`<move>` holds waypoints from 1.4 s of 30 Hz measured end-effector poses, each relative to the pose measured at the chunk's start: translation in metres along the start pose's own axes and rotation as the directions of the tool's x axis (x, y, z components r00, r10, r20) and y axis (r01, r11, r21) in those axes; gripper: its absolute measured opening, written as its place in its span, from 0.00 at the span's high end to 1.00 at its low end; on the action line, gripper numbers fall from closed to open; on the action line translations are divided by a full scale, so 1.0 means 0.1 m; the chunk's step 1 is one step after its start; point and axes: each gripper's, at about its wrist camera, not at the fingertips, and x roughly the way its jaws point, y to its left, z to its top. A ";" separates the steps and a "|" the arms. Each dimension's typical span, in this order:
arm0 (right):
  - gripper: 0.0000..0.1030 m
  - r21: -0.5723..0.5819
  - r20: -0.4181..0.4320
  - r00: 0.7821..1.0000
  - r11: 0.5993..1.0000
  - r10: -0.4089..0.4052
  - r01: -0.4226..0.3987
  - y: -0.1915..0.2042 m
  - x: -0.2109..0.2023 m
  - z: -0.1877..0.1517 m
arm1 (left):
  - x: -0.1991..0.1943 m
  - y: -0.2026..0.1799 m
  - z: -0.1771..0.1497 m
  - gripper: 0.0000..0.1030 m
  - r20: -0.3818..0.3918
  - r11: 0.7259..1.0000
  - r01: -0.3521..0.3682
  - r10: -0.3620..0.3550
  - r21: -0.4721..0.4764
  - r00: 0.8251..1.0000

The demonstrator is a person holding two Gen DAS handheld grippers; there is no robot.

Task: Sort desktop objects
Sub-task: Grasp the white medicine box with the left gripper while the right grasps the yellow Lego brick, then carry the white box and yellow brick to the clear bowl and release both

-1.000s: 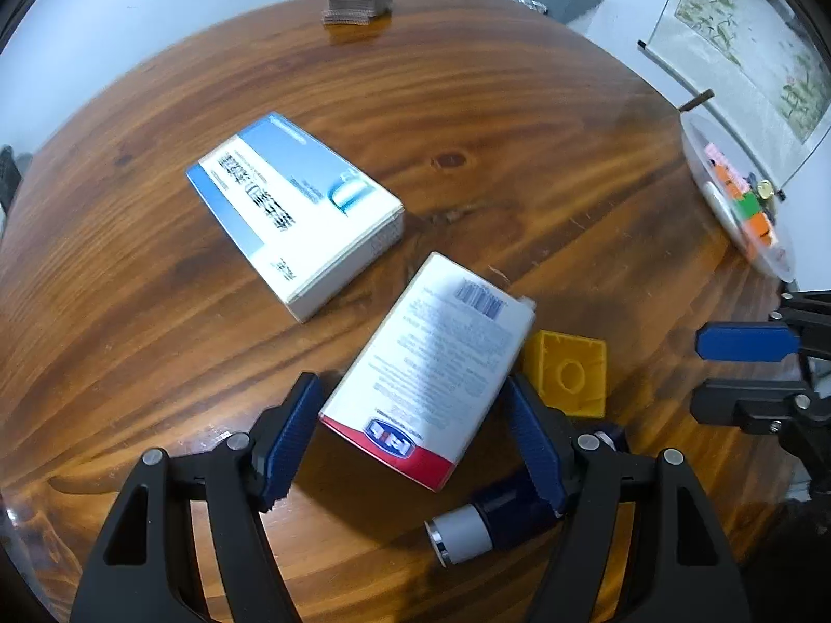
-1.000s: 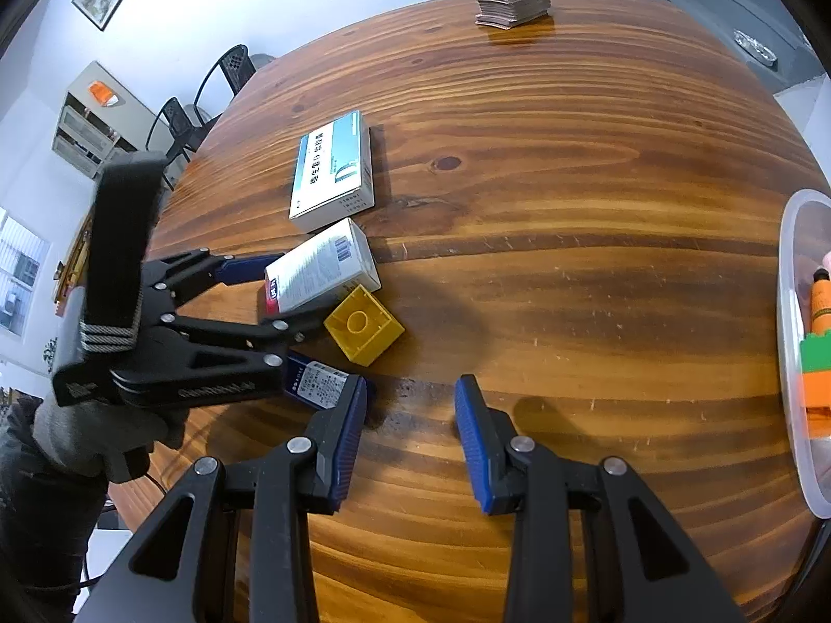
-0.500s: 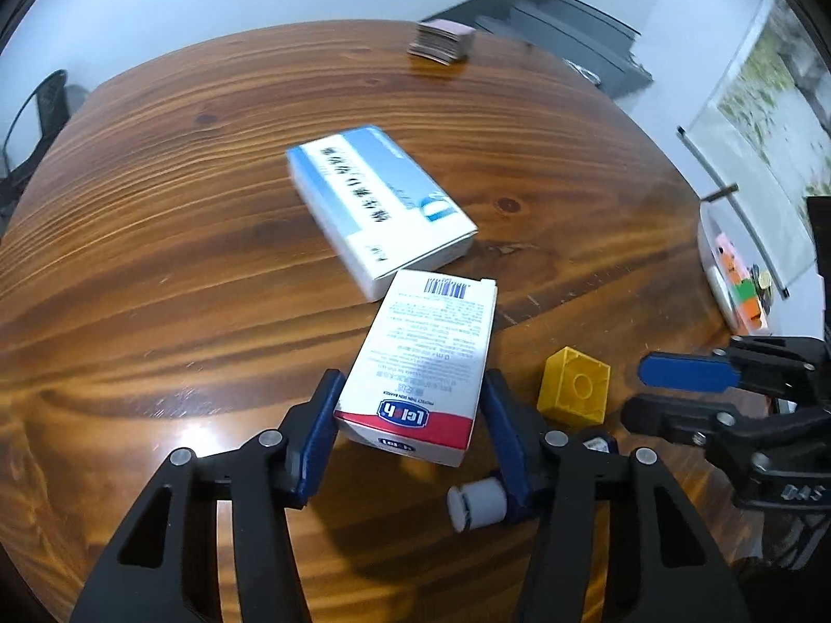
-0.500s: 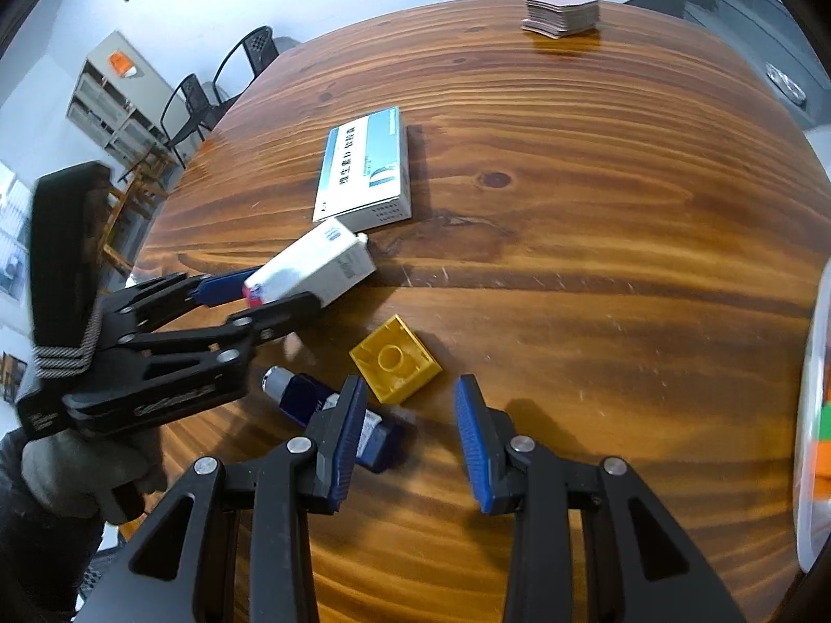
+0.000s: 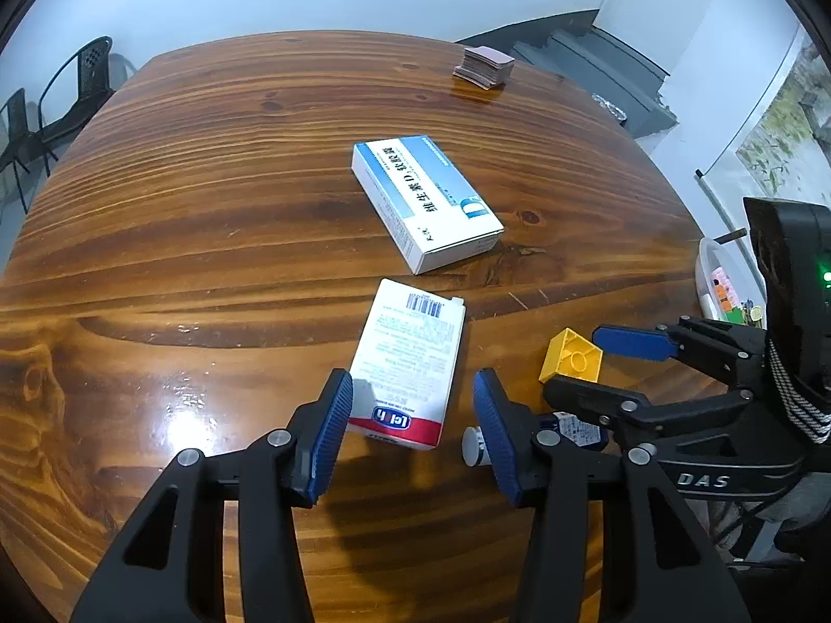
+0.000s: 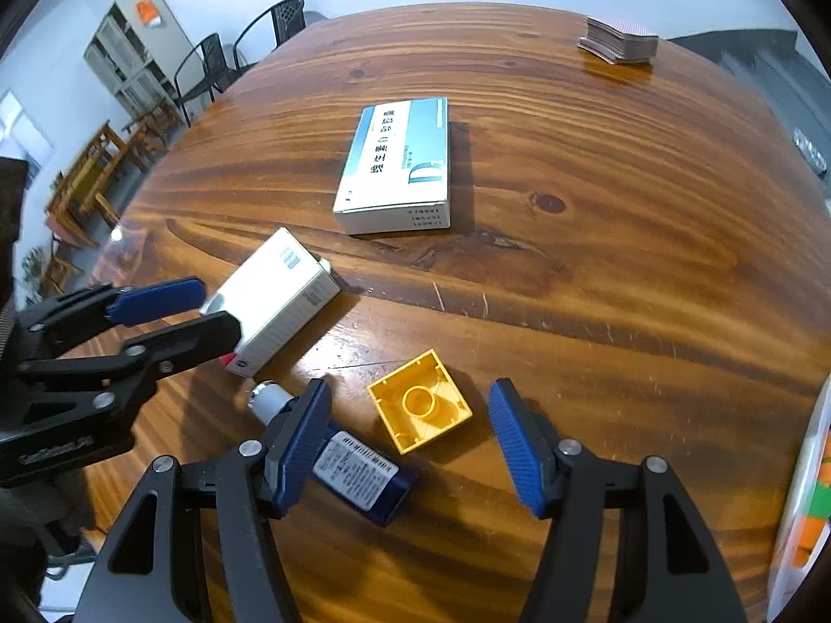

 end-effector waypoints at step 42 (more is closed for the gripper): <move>0.55 0.287 0.178 0.981 0.958 -0.072 0.018 -1.08 -1.17 -0.68 | -0.07 -0.91 0.13 0.51 0.037 0.996 0.004 -0.008 0.085 0.999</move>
